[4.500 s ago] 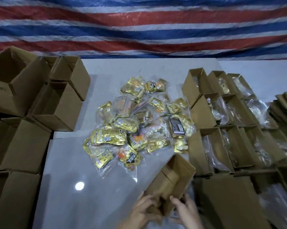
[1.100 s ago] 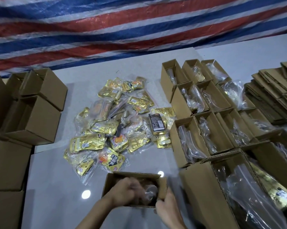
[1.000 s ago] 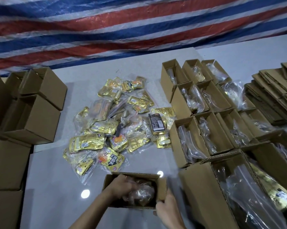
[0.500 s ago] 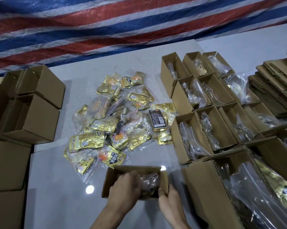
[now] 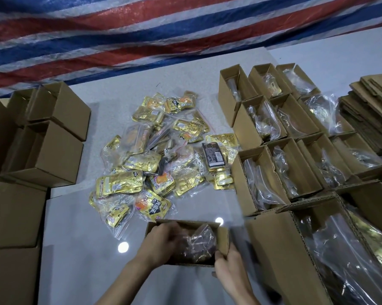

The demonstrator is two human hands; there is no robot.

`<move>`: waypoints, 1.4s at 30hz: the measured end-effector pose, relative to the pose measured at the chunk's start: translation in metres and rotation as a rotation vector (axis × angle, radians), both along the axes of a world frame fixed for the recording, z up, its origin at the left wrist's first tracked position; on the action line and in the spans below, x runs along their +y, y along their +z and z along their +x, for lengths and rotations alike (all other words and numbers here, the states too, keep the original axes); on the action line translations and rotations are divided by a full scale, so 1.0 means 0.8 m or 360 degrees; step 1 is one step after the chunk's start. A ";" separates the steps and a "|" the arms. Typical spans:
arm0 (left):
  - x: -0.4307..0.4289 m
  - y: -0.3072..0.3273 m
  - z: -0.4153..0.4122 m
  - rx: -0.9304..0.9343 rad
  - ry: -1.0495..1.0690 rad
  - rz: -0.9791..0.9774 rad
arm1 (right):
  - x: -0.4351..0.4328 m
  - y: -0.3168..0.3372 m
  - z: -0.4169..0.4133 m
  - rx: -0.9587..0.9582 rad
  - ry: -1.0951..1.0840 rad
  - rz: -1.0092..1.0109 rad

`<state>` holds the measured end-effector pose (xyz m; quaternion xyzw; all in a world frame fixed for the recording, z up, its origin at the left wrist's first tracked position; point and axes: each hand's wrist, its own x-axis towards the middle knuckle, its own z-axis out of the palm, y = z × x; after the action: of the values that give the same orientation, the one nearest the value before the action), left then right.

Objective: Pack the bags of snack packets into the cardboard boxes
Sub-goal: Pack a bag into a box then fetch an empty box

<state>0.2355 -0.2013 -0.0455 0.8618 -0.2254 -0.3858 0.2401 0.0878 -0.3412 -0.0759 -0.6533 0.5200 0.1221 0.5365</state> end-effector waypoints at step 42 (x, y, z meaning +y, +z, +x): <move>-0.172 -0.088 0.157 0.1496 0.2575 -0.0674 | 0.011 0.019 0.020 0.0275 -0.0346 -0.0066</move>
<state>0.3613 -0.3389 -0.1160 0.4522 0.4923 -0.3607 0.6505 0.1035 -0.3328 -0.0606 -0.5911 0.6344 0.1083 0.4862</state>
